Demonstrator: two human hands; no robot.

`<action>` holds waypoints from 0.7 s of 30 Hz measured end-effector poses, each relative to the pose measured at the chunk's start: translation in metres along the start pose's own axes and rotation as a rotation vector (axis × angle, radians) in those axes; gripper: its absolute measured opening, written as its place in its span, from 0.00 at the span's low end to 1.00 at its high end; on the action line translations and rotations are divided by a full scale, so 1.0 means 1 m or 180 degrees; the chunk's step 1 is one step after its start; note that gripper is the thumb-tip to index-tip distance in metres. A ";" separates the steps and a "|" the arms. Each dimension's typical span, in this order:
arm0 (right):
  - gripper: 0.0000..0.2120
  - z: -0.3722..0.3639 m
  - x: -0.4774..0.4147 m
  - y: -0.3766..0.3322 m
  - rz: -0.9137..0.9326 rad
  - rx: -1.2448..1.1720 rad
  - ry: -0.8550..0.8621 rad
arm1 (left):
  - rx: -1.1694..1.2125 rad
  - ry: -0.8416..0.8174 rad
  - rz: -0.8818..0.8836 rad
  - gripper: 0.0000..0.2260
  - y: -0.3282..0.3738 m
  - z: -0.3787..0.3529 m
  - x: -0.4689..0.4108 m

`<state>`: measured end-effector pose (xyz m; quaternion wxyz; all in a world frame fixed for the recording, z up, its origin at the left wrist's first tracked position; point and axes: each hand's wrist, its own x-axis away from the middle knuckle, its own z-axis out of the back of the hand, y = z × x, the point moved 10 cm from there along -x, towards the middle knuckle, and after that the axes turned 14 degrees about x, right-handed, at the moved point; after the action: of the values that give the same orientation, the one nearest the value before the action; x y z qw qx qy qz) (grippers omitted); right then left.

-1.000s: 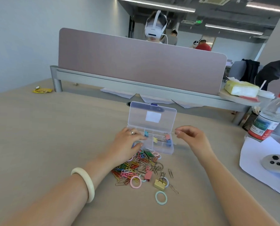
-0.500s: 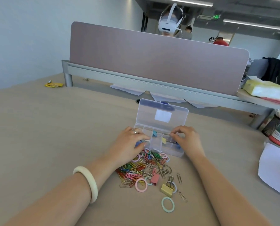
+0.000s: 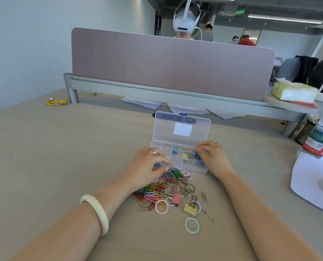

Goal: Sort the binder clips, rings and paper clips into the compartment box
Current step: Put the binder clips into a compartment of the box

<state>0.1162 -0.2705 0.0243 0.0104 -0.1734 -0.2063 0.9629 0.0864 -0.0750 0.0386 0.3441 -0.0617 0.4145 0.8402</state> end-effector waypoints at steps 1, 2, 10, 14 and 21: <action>0.12 -0.001 0.001 0.000 -0.0009 -0.0048 -0.0004 | 0.0038 -0.0154 -0.0007 0.08 0.004 -0.004 0.001; 0.11 0.000 0.001 0.001 -0.0019 -0.0122 0.0011 | 0.0105 -0.0357 0.0015 0.08 0.007 -0.009 0.003; 0.09 0.010 0.011 0.013 -0.0288 -0.0520 0.0220 | -0.0132 -0.1599 -0.0078 0.18 0.036 -0.050 0.022; 0.08 0.010 0.017 0.015 -0.0298 -0.0539 0.0250 | -0.0025 -0.1620 -0.0084 0.12 0.037 -0.056 0.023; 0.07 0.020 0.038 0.016 -0.0389 -0.0643 0.0388 | 0.1146 -0.0824 0.0307 0.07 0.024 -0.027 0.009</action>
<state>0.0748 -0.2902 0.0228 0.0641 -0.2189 -0.3114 0.9225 0.0592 -0.1005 0.0330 0.3593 0.1290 0.5127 0.7691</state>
